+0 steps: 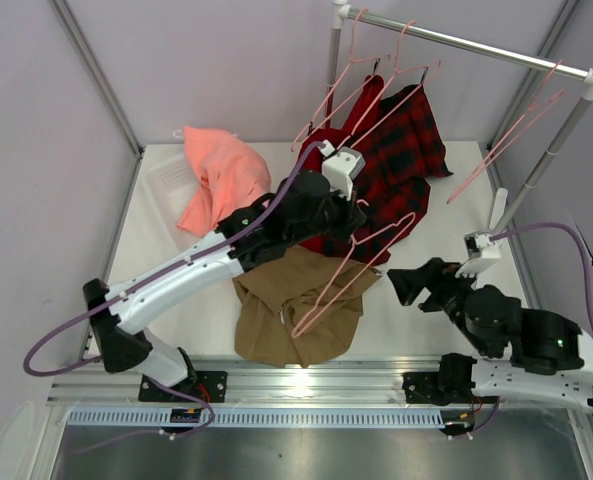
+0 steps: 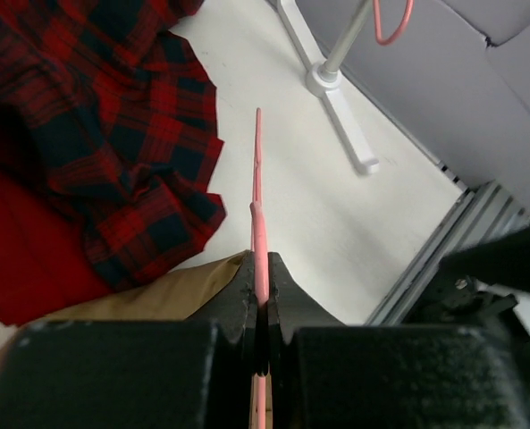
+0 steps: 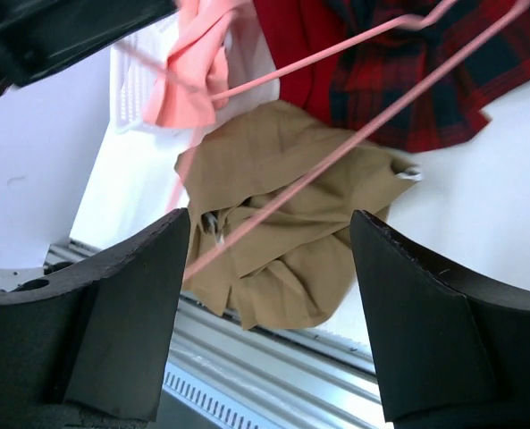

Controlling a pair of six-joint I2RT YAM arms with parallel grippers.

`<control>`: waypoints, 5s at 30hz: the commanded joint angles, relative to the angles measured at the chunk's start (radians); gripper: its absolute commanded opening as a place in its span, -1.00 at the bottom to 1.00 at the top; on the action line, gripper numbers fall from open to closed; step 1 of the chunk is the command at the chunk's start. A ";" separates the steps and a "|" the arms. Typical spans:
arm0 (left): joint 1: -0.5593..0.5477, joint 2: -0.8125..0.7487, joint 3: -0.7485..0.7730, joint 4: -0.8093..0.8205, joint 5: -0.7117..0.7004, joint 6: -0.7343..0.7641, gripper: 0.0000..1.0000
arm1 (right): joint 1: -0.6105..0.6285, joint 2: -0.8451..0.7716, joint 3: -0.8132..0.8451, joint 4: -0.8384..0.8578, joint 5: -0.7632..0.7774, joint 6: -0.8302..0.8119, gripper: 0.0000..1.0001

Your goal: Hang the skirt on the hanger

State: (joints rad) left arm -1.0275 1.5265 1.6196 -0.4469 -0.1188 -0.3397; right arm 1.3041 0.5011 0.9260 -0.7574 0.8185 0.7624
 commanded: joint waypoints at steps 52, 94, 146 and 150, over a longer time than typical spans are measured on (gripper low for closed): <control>0.058 -0.232 -0.179 -0.033 0.421 0.177 -0.99 | -0.232 0.327 -0.391 1.088 -0.478 -1.664 -0.09; 0.147 -0.865 -0.903 -0.222 -0.116 -0.481 0.59 | -0.241 0.013 -0.420 0.413 -0.185 -1.769 -1.00; -0.249 -0.407 -0.988 -0.021 -0.544 -0.831 -0.10 | -0.384 0.154 -0.385 0.385 -0.331 -1.542 -1.00; -0.249 -0.393 -0.989 -0.026 -0.564 -0.854 -0.11 | -0.388 0.148 -0.386 0.380 -0.338 -1.542 -1.00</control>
State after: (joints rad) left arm -1.2697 1.1267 0.6353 -0.4953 -0.6254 -1.1542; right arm 0.9215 0.6598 0.4862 -0.3878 0.4801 -0.7925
